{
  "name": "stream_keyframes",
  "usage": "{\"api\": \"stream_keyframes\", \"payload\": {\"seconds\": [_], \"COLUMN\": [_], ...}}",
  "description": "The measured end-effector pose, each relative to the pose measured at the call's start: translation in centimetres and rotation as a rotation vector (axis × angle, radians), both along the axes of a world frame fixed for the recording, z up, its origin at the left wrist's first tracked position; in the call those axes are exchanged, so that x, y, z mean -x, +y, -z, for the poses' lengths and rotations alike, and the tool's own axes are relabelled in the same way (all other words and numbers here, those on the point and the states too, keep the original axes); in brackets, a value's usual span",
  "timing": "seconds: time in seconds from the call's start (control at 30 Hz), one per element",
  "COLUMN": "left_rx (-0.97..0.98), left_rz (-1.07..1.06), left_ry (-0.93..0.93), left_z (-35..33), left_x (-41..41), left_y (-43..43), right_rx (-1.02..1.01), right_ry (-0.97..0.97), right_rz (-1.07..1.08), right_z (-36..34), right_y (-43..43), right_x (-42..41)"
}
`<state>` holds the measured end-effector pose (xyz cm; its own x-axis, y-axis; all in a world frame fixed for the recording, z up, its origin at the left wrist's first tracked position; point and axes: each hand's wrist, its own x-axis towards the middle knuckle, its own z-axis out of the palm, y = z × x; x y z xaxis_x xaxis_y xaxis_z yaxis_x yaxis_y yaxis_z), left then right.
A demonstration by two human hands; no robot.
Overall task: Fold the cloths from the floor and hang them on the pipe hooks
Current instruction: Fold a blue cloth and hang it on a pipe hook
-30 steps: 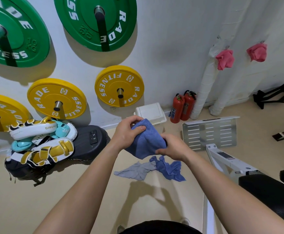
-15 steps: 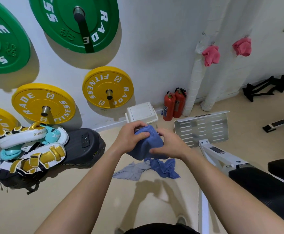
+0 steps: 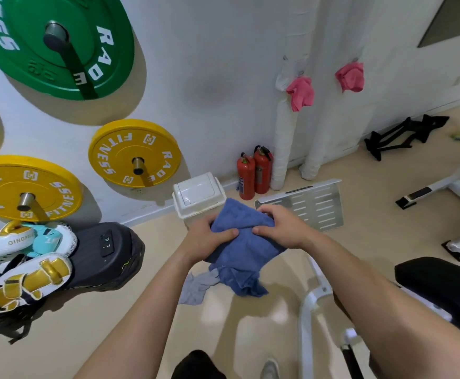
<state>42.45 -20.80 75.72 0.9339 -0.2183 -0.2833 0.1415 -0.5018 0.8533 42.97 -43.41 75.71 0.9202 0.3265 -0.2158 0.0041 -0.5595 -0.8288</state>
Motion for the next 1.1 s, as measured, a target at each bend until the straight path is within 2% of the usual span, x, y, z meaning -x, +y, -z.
{"api": "stream_keyframes", "payload": {"seconds": [0.33, 0.53, 0.73, 0.87, 1.1], "left_rx": [-0.008, 0.210, 0.252, 0.297, 0.293], "left_rz": [-0.010, -0.044, -0.079, -0.103, -0.205], "left_ry": [-0.213, -0.192, -0.252, -0.262, -0.361], "left_z": [-1.9, -6.5, -11.3, -14.0, -20.5], "left_x": [-13.0, -23.1, -31.1, -36.6, -48.2], "left_y": [-5.2, -9.8, -15.7, -20.1, -27.8], "right_rx": [0.061, -0.073, -0.194, -0.354, -0.516], "right_ry": [-0.115, -0.078, -0.182, -0.258, -0.397], "right_rz": [0.180, 0.463, 0.667, 0.718, 0.726], "right_z": [-2.4, -7.1, -11.4, -13.6, -19.2], "right_y": [-4.4, -9.9, -15.4, -18.8, -26.0], "right_x": [-11.3, -18.6, -25.9, -32.5, -45.9]}}
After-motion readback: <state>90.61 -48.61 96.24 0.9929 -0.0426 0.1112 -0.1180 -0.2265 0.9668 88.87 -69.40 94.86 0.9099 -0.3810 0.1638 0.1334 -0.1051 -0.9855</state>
